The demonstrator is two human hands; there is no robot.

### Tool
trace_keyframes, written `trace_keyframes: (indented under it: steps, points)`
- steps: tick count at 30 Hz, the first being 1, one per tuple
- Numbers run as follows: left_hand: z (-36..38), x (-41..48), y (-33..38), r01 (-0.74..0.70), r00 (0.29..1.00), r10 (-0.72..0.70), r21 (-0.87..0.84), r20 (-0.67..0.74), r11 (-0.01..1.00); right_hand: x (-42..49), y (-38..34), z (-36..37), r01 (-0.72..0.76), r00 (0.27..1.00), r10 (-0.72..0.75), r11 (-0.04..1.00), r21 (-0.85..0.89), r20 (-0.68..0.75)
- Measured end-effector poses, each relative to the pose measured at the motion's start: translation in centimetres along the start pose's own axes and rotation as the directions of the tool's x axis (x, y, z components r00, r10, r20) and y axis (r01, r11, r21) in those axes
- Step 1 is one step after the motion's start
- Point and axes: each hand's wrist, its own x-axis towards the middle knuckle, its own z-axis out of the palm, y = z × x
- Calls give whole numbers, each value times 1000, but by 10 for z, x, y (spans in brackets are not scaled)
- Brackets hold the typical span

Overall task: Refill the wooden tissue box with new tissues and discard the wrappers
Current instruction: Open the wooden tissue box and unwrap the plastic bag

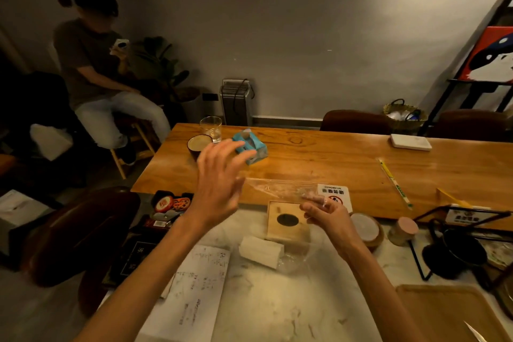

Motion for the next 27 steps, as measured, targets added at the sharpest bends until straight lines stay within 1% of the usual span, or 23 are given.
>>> trace_keyframes:
  steps: [1,2,3,4,5,8,11,12,13,15,16,18,19,20,21,22,25,26,27]
  points:
    - [2,6,4,-172,982,160,116,101,978,-1,-1,1,16,1000,-16,1000,0,6]
    - [2,14,10,-289,943,250,168,219,943,-1,-1,3,24,1000,-24,1000,3,8]
    - [2,22,16,-353,901,278,189,334,916,-2,-1,4,30,1000,-30,1000,7,4]
    - [3,30,21,-386,864,275,203,421,900,-3,-2,5,36,999,-36,999,4,-3]
    - [4,38,25,-411,837,273,217,474,885,-4,-1,6,42,999,-43,999,-7,-8]
    - [9,55,30,-462,793,276,240,543,854,-7,-1,8,63,998,-64,997,-44,-23]
    - [11,67,34,-509,758,293,248,582,824,-10,-3,7,87,995,-89,995,-38,-53]
    - [9,71,35,-500,759,279,251,589,829,-12,-3,7,97,994,-99,995,-38,-55]
    - [6,75,34,-453,786,249,253,566,855,-13,-3,7,109,992,-111,993,-40,-53]
    - [-3,83,27,-274,861,140,216,488,937,-16,-2,8,139,989,-141,989,-45,-50]
    - [-7,85,24,-182,870,79,167,486,969,-17,-3,10,155,986,-157,986,-56,-47]
    - [-14,86,23,-22,852,5,28,523,999,-17,-5,13,176,983,-179,981,-76,-31]
    - [-16,86,26,45,862,-13,-50,507,998,-18,-6,14,180,983,-182,981,-70,-26]
    - [-18,87,32,81,881,-18,-112,473,990,-18,-8,16,183,983,-185,981,-57,-23]
    - [-21,89,40,77,893,-8,-135,450,988,-19,-9,17,186,982,-187,981,-48,-20]
    - [-21,91,47,44,886,16,-116,464,992,-20,-11,18,189,982,-189,981,-45,-10]
    - [-4,93,65,-138,815,103,20,570,990,-22,-13,23,195,981,-194,980,-47,24]
    - [2,95,69,-176,805,131,23,578,984,-22,-15,24,193,981,-192,980,-47,26]
    - [7,98,70,-188,805,160,-10,571,982,-23,-17,25,192,981,-190,980,-56,33]
